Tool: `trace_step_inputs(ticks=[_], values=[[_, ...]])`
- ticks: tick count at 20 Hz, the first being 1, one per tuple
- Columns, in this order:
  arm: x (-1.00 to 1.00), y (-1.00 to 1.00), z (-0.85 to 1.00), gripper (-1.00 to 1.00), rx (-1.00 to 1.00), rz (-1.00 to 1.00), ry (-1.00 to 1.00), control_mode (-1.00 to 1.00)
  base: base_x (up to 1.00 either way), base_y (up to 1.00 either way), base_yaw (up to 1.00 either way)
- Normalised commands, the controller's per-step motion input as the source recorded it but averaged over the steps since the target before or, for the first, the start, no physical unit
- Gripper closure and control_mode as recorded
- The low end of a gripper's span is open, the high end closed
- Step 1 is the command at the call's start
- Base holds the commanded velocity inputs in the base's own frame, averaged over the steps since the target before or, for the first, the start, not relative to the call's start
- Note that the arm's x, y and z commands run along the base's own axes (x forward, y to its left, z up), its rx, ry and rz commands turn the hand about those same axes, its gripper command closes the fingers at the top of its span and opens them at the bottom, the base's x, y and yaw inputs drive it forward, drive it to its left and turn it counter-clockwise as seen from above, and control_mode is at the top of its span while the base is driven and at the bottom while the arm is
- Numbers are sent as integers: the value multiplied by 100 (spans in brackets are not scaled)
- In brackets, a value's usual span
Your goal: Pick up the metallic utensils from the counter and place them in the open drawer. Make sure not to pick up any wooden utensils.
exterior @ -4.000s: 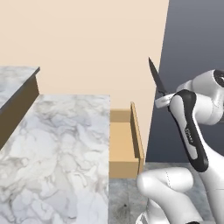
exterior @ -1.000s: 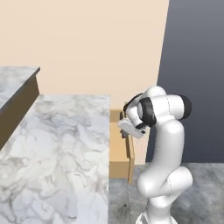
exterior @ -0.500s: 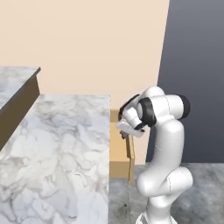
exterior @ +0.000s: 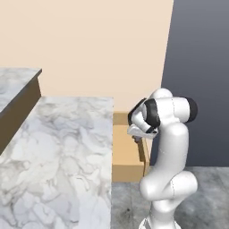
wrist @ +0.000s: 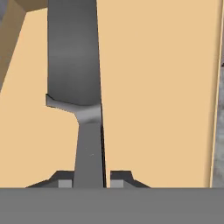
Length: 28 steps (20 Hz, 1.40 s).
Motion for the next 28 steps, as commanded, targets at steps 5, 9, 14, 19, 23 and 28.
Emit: trace_step_inputs(ticks=[5, 9, 14, 19, 23, 28], values=[[-9, -100, -95, 100, -2, 7, 1, -100, 0, 0, 0], [-11, -100, -95, 100, 0, 7, 0, -100, 0, 0, 0], [-10, -100, -88, 100, 0, 6, 0, -100, 0, 0, 0], [-7, -100, -83, 100, 0, 4, 0, -100, 0, 0, 0], [-4, -100, -79, 100, 0, 2, 0, -100, 0, 0, 0], [-4, -100, -67, 100, 0, 0, 0, -100, 0, 0, 0]])
